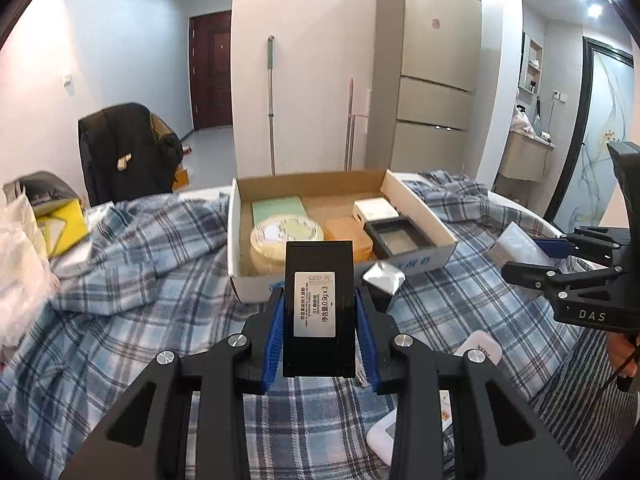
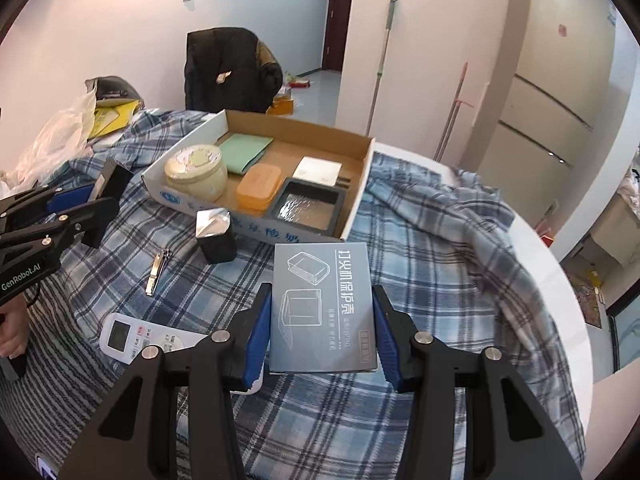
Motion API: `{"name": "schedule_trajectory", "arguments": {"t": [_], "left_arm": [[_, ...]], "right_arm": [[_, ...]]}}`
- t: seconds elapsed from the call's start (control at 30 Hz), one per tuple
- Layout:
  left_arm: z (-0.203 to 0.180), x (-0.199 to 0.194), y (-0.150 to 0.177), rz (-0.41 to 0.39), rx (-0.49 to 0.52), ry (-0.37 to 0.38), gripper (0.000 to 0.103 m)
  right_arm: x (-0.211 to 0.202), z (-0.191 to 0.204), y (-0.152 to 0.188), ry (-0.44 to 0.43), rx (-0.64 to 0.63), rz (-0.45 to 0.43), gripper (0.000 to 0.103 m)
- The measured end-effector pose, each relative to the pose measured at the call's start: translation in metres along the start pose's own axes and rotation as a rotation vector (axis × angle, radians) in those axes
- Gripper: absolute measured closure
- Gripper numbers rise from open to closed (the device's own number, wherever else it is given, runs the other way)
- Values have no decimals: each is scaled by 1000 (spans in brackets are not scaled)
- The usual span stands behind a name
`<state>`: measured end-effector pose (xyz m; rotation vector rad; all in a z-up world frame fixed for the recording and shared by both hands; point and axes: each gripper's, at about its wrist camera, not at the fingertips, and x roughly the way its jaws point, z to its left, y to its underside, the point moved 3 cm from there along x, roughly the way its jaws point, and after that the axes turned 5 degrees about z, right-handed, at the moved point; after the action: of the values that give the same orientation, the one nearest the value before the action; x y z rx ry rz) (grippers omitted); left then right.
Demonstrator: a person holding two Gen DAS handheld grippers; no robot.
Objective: Organize rigid objects
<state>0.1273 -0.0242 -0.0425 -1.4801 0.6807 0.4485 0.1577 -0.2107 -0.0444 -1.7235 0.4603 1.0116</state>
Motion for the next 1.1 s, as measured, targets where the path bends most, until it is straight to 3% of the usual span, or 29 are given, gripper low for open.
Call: {"name": "schedule_trajectory", "arguments": {"t": [0.33, 0.67, 0.77, 0.93, 1.1], "left_arm": [[4, -17, -12, -18, 4, -22, 67], [2, -28, -40, -45, 38, -56, 67], [7, -32, -52, -86, 24, -62, 67], [16, -27, -74, -118, -2, -62, 67], [18, -10, -90, -101, 8, -51, 67]], "right_arm": [[-14, -3, -11, 25, 24, -65, 57], [-3, 7, -53, -23, 73, -112, 57], [-5, 9, -62, -22, 68, -132, 57], [-7, 6, -81, -4, 62, -167, 57], [-2, 1, -99, -2, 78, -185, 57]]}}
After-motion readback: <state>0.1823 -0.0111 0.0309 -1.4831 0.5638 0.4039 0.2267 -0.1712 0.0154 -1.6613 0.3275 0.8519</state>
